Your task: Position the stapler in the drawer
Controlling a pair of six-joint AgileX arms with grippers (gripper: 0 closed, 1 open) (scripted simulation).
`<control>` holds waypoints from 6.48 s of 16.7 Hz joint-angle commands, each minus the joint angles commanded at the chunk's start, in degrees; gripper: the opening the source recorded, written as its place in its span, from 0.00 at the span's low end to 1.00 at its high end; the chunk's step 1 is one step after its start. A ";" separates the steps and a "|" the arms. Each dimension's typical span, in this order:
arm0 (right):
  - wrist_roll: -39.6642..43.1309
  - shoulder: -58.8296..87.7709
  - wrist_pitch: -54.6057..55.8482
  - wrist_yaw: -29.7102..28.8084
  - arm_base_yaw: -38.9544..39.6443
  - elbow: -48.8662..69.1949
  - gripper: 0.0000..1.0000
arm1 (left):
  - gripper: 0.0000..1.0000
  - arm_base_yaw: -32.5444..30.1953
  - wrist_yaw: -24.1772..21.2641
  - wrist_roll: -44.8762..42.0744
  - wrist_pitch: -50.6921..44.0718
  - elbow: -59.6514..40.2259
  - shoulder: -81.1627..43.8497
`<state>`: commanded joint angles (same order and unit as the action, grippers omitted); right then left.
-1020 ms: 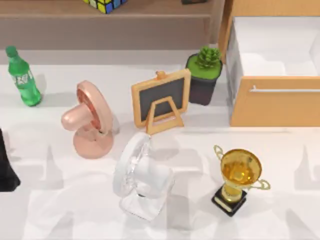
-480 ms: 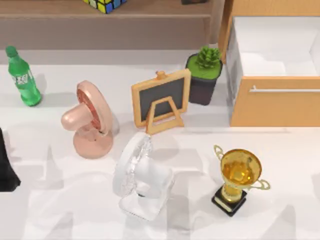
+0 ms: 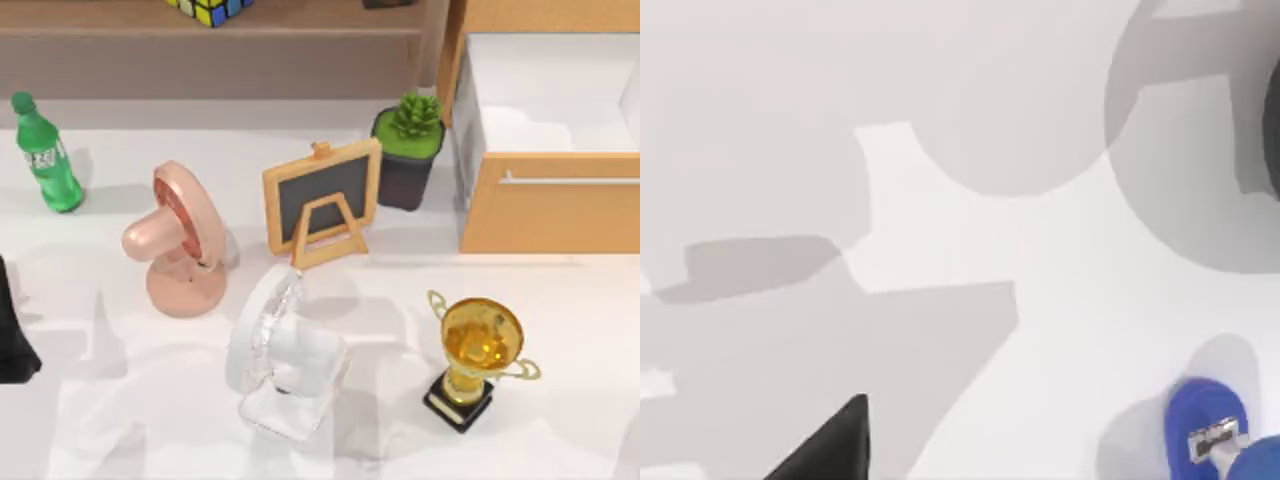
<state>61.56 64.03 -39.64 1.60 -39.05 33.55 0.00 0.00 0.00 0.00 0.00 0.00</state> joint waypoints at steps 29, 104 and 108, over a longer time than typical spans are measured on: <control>30.75 34.24 -0.83 -1.62 -18.42 14.99 0.85 | 1.00 0.00 0.00 0.00 0.00 0.00 0.00; -71.49 70.50 -20.79 -4.09 47.71 76.48 0.00 | 1.00 0.00 0.00 0.00 0.00 0.00 0.00; -71.49 70.50 -20.79 -4.09 47.71 76.48 0.23 | 1.00 0.00 0.00 0.00 0.00 0.00 0.00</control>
<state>-9.93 134.53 -60.43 -2.49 8.66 110.03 0.00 0.00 0.00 0.00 0.00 0.00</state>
